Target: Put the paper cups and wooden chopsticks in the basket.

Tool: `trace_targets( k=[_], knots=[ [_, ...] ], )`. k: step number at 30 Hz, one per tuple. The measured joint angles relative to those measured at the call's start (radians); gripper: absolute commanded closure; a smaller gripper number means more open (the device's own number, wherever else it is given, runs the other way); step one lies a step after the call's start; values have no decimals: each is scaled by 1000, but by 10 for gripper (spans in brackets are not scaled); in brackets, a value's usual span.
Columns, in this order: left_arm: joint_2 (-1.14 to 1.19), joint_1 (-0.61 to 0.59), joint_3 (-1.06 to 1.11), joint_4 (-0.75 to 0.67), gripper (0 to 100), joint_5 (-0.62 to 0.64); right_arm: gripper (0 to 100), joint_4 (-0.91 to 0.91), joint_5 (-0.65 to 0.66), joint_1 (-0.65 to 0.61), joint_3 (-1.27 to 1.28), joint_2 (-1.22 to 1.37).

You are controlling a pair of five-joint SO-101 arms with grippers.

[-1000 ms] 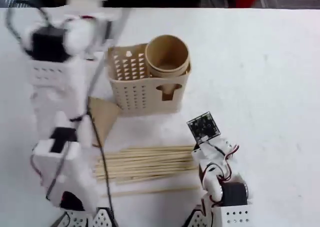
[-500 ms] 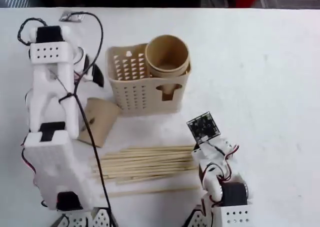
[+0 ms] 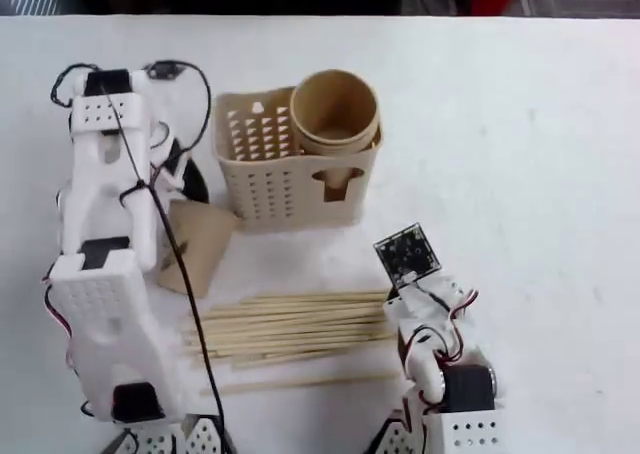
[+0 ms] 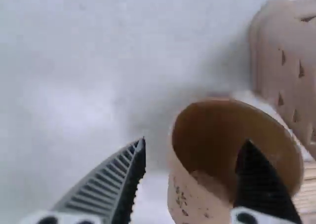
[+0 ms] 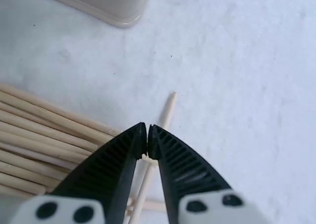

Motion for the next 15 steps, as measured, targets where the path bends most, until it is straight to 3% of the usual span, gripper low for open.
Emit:
trace_targets(
  k=[11,15],
  knots=[
    [0,-104,48,-2,976,-144,981,0,0,0,0,0],
    [-15,-124,48,-2,978,-166,981,0,0,0,0,0]
  ],
)
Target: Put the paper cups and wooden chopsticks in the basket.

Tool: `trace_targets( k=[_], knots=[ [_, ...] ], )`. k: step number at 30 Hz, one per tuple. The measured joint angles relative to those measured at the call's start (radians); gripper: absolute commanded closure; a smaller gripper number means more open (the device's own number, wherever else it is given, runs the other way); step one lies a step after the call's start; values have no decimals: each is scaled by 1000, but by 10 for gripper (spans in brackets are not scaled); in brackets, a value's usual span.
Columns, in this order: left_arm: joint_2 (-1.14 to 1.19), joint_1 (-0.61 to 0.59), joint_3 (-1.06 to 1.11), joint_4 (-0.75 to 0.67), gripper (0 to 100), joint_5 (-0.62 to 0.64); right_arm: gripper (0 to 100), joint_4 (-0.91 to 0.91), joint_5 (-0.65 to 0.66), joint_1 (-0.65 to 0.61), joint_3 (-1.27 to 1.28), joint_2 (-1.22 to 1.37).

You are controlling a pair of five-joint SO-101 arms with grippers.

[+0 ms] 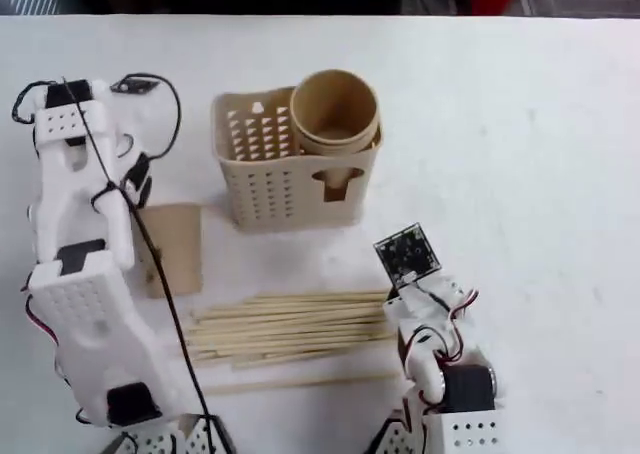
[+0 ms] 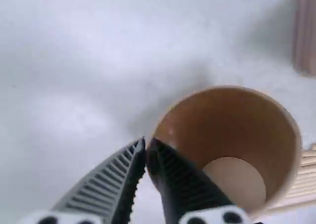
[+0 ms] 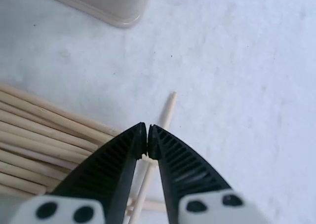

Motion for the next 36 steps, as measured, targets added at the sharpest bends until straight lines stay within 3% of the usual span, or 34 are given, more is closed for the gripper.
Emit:
trace_targets(
  k=[13,22,25,29,36],
  knots=[
    [-617,11,0,5,978,34,981,0,0,0,0,0],
    [-945,278,-92,-98,961,221,981,0,0,0,0,0],
    [-950,275,-91,-77,886,221,981,0,0,2,0,0],
    [-902,146,20,-75,854,74,981,0,0,0,0,0],
    [-847,-166,276,-192,850,-362,981,0,0,-2,0,0]
  ],
)
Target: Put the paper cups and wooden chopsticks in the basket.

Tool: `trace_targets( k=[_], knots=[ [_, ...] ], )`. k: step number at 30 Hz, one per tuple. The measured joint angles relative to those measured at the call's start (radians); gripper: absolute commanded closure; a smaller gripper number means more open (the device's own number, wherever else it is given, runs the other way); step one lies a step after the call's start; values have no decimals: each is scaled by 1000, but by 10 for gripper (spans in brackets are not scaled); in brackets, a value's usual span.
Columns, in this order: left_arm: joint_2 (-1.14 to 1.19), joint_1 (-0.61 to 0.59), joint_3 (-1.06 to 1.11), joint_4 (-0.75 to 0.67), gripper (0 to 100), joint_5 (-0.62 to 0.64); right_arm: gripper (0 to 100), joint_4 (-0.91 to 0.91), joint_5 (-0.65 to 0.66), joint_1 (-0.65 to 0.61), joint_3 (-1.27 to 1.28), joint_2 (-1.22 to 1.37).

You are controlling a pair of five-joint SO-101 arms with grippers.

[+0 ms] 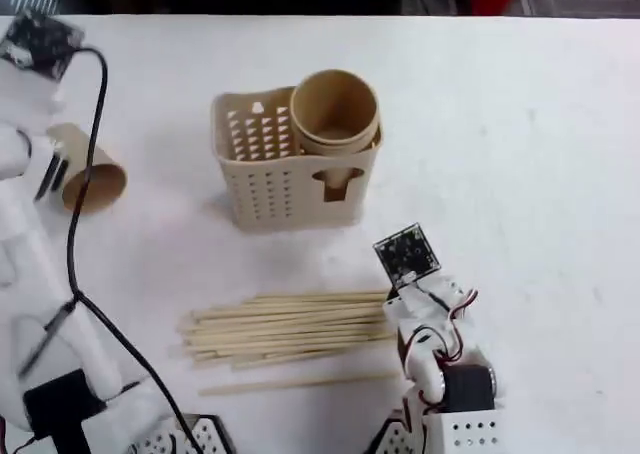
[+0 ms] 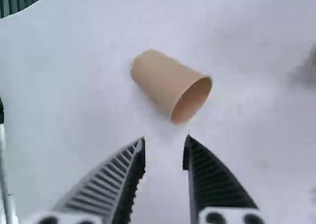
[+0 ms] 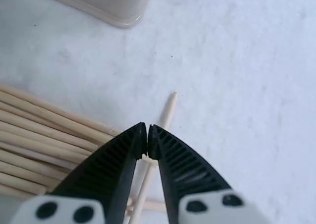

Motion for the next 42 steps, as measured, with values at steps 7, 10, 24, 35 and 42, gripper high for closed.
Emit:
trace_targets(
  k=[7,10,24,35,42],
  knots=[
    [-233,-117,348,-193,823,-302,981,0,0,0,0,0],
    [-460,-132,629,-373,794,-351,981,0,0,0,2,0],
    [-476,-132,1165,-888,789,-425,981,0,0,0,14,-2],
    [-2,-49,961,-1151,791,-327,981,0,0,0,14,-2],
    [252,-43,845,-1300,797,-318,981,0,0,0,14,-2]
  ],
)
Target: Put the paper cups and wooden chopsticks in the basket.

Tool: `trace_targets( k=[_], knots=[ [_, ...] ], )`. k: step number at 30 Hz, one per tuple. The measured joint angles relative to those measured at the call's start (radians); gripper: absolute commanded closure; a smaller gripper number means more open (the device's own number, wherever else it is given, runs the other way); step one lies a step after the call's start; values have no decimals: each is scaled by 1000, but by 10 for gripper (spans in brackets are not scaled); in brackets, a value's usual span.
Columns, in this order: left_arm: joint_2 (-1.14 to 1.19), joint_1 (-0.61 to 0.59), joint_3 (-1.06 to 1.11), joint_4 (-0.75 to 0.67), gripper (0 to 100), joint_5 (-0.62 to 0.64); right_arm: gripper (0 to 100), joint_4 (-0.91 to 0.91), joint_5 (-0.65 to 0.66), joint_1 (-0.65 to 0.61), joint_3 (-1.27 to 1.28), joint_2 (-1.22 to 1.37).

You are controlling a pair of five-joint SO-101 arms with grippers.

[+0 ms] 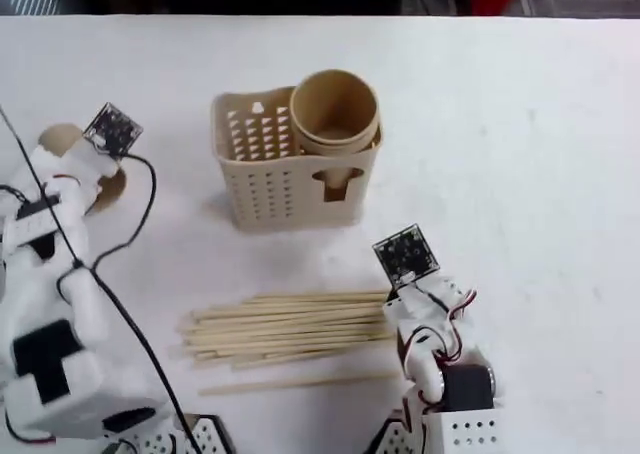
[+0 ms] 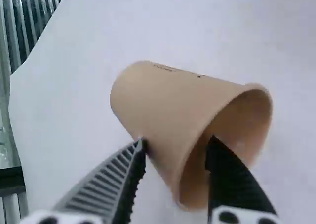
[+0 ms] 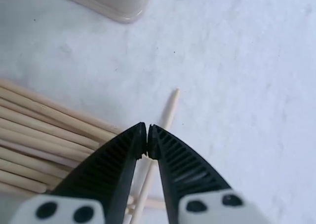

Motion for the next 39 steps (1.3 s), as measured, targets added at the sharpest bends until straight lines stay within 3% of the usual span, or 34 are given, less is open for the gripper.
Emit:
trace_targets(
  k=[7,11,17,23,26,31,35,39],
  knots=[
    [150,-3,-132,-54,974,83,981,0,0,0,0,0],
    [141,-3,-150,-25,980,161,981,0,0,0,0,0],
    [-72,5,-157,235,980,262,981,0,0,0,0,0],
    [-425,64,-404,680,980,442,981,0,0,0,0,0],
    [-548,161,-626,913,980,568,981,0,0,0,0,0],
    [-525,468,-1031,1250,980,767,981,0,0,0,0,0],
    [-361,704,-1283,1376,980,913,981,0,0,0,0,0],
    [-127,865,-1432,1433,980,1003,981,0,0,0,0,0]
  ],
)
